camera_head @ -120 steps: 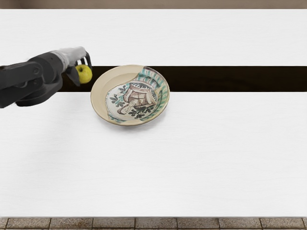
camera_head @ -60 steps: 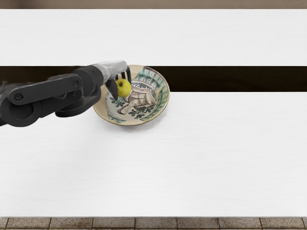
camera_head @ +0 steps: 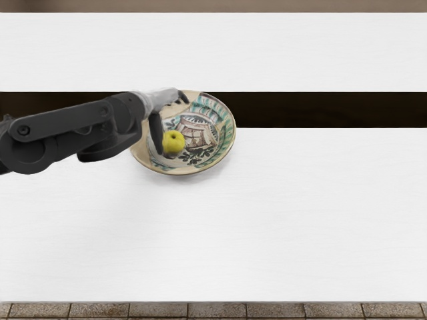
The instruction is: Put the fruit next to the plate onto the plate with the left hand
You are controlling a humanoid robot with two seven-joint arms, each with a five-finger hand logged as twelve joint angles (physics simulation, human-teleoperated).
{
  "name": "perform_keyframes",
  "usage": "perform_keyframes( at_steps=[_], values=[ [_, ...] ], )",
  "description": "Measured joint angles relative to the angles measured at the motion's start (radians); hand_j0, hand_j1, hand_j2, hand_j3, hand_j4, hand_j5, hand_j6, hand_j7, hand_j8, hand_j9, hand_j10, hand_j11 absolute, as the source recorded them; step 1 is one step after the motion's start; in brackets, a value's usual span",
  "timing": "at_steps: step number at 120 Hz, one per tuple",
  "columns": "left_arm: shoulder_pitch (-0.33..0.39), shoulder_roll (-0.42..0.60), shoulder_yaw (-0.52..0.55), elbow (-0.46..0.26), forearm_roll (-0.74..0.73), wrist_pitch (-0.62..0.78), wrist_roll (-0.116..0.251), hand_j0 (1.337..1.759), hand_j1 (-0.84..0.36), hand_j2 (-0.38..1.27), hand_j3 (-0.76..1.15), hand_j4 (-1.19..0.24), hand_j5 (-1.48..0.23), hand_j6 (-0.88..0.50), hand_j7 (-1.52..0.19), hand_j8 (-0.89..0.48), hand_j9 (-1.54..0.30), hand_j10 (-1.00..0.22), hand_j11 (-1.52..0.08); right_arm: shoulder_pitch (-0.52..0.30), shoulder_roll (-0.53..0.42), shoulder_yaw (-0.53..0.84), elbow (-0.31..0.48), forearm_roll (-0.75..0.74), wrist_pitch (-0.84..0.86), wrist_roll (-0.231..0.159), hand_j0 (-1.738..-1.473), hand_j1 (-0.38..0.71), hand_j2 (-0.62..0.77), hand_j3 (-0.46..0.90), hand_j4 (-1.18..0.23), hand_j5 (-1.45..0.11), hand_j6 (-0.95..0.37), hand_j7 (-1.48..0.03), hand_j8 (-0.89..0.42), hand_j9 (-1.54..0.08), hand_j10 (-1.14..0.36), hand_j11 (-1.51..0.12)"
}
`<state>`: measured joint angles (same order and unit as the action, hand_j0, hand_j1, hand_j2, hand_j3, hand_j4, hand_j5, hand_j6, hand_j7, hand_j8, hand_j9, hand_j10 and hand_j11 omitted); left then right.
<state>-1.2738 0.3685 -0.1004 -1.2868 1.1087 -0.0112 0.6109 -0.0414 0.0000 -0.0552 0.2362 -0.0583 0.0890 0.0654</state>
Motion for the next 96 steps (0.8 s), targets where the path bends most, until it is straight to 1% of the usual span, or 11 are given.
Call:
perform_keyframes(
  at_steps=[6,17,32,37,44,52,60,65,82,96],
  values=[
    [-0.014,0.033,-0.033,-0.004,-0.053,-0.035,0.000,1.657,0.19,0.06,0.00,-0.16,-0.22,-0.13,-0.22,-0.17,-0.22,-0.16,-0.22,0.000,0.000,0.000,0.000,0.000,0.000,0.000,-1.658,-0.33,0.00,0.00,-0.01,-0.02,-0.01,-0.02,-0.01,-0.02,-0.01,-0.02],
    [-0.014,0.083,-0.123,-0.008,-0.183,-0.156,0.000,1.657,0.25,0.04,0.00,-0.10,-0.14,-0.09,-0.14,-0.11,-0.14,-0.11,-0.14,0.000,0.000,0.000,0.000,0.000,0.000,0.000,-1.658,-0.33,0.00,0.00,-0.01,-0.02,-0.01,-0.02,-0.01,-0.02,-0.01,-0.02],
    [0.004,0.215,-0.277,-0.011,-0.442,-0.389,0.000,1.658,0.29,0.02,0.00,-0.06,-0.08,-0.05,-0.08,-0.06,-0.08,-0.06,-0.08,0.000,0.000,0.000,0.000,0.000,0.000,0.000,-1.658,-0.33,0.00,0.00,-0.01,-0.02,-0.01,-0.02,-0.01,-0.02,-0.01,-0.02],
    [0.005,0.270,-0.311,-0.012,-0.540,-0.458,0.000,1.658,0.30,0.02,0.00,-0.05,-0.06,-0.04,-0.06,-0.05,-0.06,-0.05,-0.06,0.000,0.000,0.000,0.000,0.000,0.000,0.000,-1.658,-0.33,0.00,0.00,-0.01,-0.02,-0.01,-0.02,-0.01,-0.02,-0.01,-0.02],
    [0.007,0.312,-0.340,-0.012,-0.656,-0.519,0.000,1.658,0.32,0.01,0.00,-0.04,-0.05,-0.03,-0.05,-0.04,-0.05,-0.04,-0.05,0.000,0.000,0.000,0.000,0.000,0.000,0.000,-1.658,-0.33,0.00,0.00,-0.01,-0.02,-0.01,-0.02,-0.01,-0.02,-0.01,-0.02],
    [0.008,0.382,-0.359,-0.012,-0.773,-0.557,0.000,1.658,0.32,0.01,0.00,-0.03,-0.04,-0.02,-0.03,-0.03,-0.03,-0.03,-0.03,0.000,0.000,0.000,0.000,0.000,0.000,0.000,-1.658,-0.33,0.00,0.00,-0.01,-0.02,-0.01,-0.02,-0.01,-0.02,-0.01,-0.02],
    [0.031,0.459,-0.367,-0.012,-0.879,-0.577,0.000,1.658,0.33,0.01,0.00,-0.02,-0.03,-0.02,-0.03,-0.02,-0.03,-0.02,-0.03,0.000,0.000,0.000,0.000,0.000,0.000,0.000,-1.658,-0.33,0.00,0.00,-0.01,-0.02,-0.01,-0.02,-0.01,-0.02,-0.01,-0.02],
    [0.079,0.475,-0.369,-0.012,-0.921,-0.585,0.000,1.658,0.33,0.01,0.00,-0.02,-0.02,-0.02,-0.02,-0.02,-0.02,-0.02,-0.02,0.000,0.000,0.000,0.000,0.000,0.000,0.000,-1.658,-0.33,0.00,0.00,-0.01,-0.02,-0.01,-0.02,-0.01,-0.02,-0.01,-0.02],
    [0.155,0.520,-0.374,-0.011,-0.989,-0.596,0.000,1.658,0.34,0.00,0.00,-0.01,-0.01,-0.01,-0.01,-0.01,-0.01,-0.01,-0.01,0.000,0.000,0.000,0.000,0.000,0.000,0.000,-1.658,-0.33,0.00,0.00,-0.01,-0.02,-0.01,-0.02,-0.01,-0.02,-0.01,-0.02],
    [0.160,0.535,-0.376,-0.011,-1.013,-0.599,0.000,1.658,0.34,0.00,0.00,-0.01,-0.01,-0.01,-0.01,-0.01,-0.01,-0.01,-0.01,0.000,0.000,-0.001,0.000,0.000,0.000,0.000,-1.658,-0.33,0.00,0.00,-0.01,-0.02,-0.01,-0.02,-0.01,-0.02,-0.01,-0.02]
  ],
)
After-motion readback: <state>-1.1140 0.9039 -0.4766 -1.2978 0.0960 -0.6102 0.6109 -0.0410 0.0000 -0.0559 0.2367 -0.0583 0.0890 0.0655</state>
